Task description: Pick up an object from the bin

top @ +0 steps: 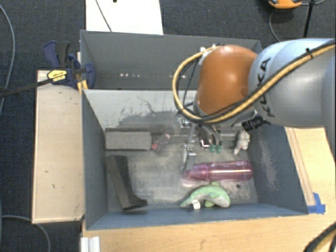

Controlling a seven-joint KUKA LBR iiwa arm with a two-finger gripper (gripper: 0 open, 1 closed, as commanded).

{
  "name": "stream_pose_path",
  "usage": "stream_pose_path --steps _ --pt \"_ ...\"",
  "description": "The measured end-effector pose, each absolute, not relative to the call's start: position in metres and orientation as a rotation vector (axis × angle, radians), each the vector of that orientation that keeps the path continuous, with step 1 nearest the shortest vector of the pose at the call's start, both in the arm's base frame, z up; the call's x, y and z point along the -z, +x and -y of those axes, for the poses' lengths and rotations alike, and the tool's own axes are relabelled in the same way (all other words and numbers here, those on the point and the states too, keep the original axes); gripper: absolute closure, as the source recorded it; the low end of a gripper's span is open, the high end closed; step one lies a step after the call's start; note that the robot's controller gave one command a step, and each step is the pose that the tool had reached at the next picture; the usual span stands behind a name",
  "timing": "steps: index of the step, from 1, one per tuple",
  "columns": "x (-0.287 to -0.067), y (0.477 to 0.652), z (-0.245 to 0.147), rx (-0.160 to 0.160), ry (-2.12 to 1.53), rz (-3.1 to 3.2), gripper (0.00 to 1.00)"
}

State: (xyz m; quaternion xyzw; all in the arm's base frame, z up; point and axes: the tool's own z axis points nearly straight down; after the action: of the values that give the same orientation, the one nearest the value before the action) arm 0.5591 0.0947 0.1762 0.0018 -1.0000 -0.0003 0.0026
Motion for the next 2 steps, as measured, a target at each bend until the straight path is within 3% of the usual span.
stream_pose_path --steps 1,2 --pt "-0.181 0.561 -0.094 0.002 0.002 3.144 0.0" --pt "-0.166 0.542 -0.068 0.006 0.068 3.146 0.0"
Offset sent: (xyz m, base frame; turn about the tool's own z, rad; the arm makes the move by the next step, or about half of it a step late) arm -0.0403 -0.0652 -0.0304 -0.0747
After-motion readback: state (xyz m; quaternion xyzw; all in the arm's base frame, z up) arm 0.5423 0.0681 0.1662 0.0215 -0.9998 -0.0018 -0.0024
